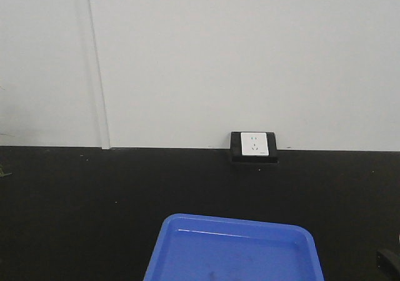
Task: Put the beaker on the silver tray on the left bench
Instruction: 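Drive the base away from the blue tray, holding the beaker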
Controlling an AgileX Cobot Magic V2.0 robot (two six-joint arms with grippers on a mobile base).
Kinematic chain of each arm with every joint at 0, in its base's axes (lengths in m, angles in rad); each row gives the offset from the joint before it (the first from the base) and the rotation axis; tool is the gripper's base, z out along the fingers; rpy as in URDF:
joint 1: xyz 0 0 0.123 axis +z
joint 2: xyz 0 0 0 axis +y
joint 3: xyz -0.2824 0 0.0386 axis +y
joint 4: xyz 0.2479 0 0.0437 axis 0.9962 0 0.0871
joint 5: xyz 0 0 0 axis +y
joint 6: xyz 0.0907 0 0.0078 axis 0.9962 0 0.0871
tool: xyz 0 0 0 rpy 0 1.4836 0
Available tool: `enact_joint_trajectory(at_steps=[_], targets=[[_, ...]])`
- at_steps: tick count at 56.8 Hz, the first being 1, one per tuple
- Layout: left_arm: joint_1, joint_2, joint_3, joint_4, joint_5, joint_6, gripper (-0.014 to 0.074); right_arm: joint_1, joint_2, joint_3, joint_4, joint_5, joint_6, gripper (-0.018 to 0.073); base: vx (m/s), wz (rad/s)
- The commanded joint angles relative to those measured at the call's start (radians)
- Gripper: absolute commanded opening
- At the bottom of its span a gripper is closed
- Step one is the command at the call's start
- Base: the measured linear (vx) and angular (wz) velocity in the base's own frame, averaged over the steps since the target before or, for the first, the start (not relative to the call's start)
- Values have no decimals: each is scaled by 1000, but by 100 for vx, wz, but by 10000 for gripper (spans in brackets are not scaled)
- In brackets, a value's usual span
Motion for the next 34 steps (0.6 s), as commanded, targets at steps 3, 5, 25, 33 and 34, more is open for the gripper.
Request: enact_joint_trajectory(at_steps=[3, 5, 25, 33, 34], targets=[[-6, -16, 28, -2, -77, -3, 1, -1, -5, -31, -23, -68, -12, -4, -22, 5], [-6, -16, 28, -2, -77, -3, 1, -1, -5, -31, -23, -68, -12, -4, -24, 4], [-6, -16, 28, -2, -77, -3, 1, -1, -5, -31, -23, -68, -10, -4, -27, 10], [-6, -16, 28, -2, -77, -3, 1, -1, -5, -31, -23, -68, -10, -4, -30, 29], [-6, -16, 28, -2, -77, -3, 1, -1, -5, -31, -23, -68, -10, -4, -31, 32]])
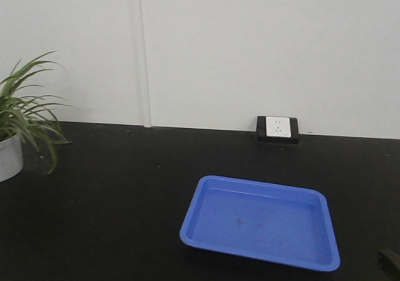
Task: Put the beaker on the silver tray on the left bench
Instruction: 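Drive the base away from the blue tray, holding the beaker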
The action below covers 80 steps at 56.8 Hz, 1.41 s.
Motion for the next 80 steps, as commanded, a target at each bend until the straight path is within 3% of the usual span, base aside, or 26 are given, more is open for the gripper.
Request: enact_joint_trajectory(at_steps=[1, 80], targets=[[-6, -16, 28, -2, -77, -3, 1, -1, -5, -31, -23, -69, -10, -4, -31, 33], [-6, -16, 28, -2, -77, -3, 1, -1, -5, -31, -22, -69, -9, -3, -31, 47]])
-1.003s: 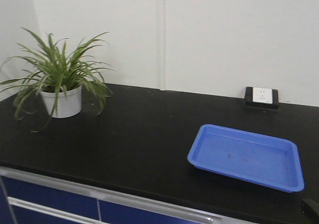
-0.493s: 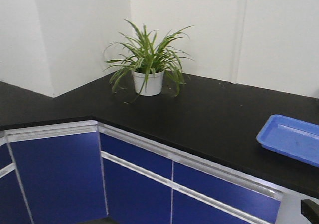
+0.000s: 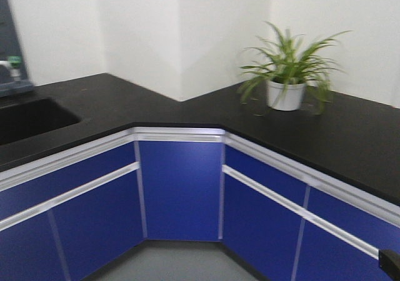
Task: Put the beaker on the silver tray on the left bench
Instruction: 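Drive the base away from the blue tray, holding the beaker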
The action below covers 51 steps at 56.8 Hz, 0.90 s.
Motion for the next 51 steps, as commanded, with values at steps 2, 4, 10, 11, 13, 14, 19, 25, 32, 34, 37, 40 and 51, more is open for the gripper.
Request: enact_joint_trajectory(at_steps=[2, 4, 10, 11, 13, 14, 19, 25, 32, 34, 37, 40, 51], targets=[[-6, -16, 28, -2, -77, -3, 1, -1, -5, -31, -22, -70, -9, -3, -22, 63], [-6, -16, 28, -2, -77, -3, 1, -1, -5, -31, -22, -70, -9, -3, -21, 65], [-6, -16, 28, -2, -77, -3, 1, -1, -5, -31, -22, -70, -9, -3, -19, 70], [-6, -16, 28, -2, -77, -3, 1, -1, -5, -31, -22, -70, -9, -3, -18, 72], [-6, -16, 28, -2, -77, -3, 1, -1, -5, -31, -23, -70, -9, -3, -17, 72], [-6, -16, 28, -2, -77, -3, 1, -1, -5, -31, -23, -70, -9, -3, -16, 73], [-6, -16, 28, -2, -77, -3, 1, -1, -5, -31, -23, -70, -9, -3, -15, 74], [-6, -16, 28, -2, -77, -3, 1, -1, -5, -31, -23, -70, -9, -3, -13, 72], [-6, -16, 28, -2, -77, -3, 1, -1, -5, -31, -23, -70, -9, -3, -8, 61], [-6, -16, 28, -2, -77, -3, 1, -1, -5, -31, -23, -70, -9, -3, -5, 51], [-6, -16, 28, -2, -77, -3, 1, -1, -5, -31, -23, -70, -9, -3, -4, 48], [-6, -16, 28, -2, -77, -3, 1, -1, -5, -31, -23, -70, -9, -3, -3, 42], [-6, -16, 28, -2, -77, -3, 1, -1, -5, -31, -23, -70, -9, -3, 1, 26]])
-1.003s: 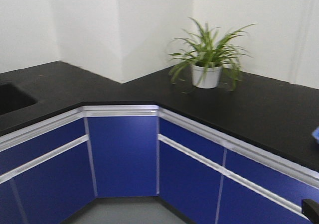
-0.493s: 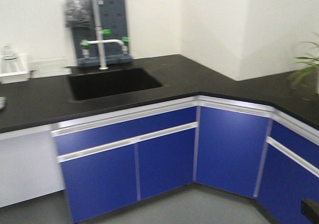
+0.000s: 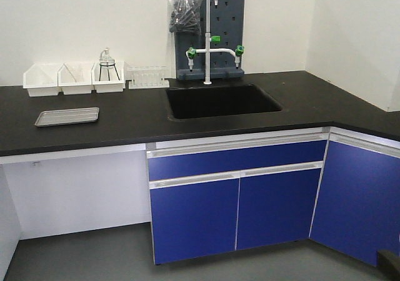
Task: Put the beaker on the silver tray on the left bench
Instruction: 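Drive the base away from the blue tray, holding the beaker, then drive toward the bench with the silver tray, beaker held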
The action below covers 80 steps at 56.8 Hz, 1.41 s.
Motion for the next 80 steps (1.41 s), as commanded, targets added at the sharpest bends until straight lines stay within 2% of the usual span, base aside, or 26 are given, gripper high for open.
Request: enact_joint_trajectory(at_steps=[1, 36, 80], targets=[[-6, -16, 28, -2, -77, -3, 1, -1, -5, -31, -23, -69, -9, -3, 1, 14], [-6, -16, 28, -2, -77, -3, 1, -1, -5, -31, -22, -69, -9, -3, 4, 17], [-6, -16, 28, -2, -77, -3, 1, -1, -5, -31, -22, -69, -9, -3, 18, 57]])
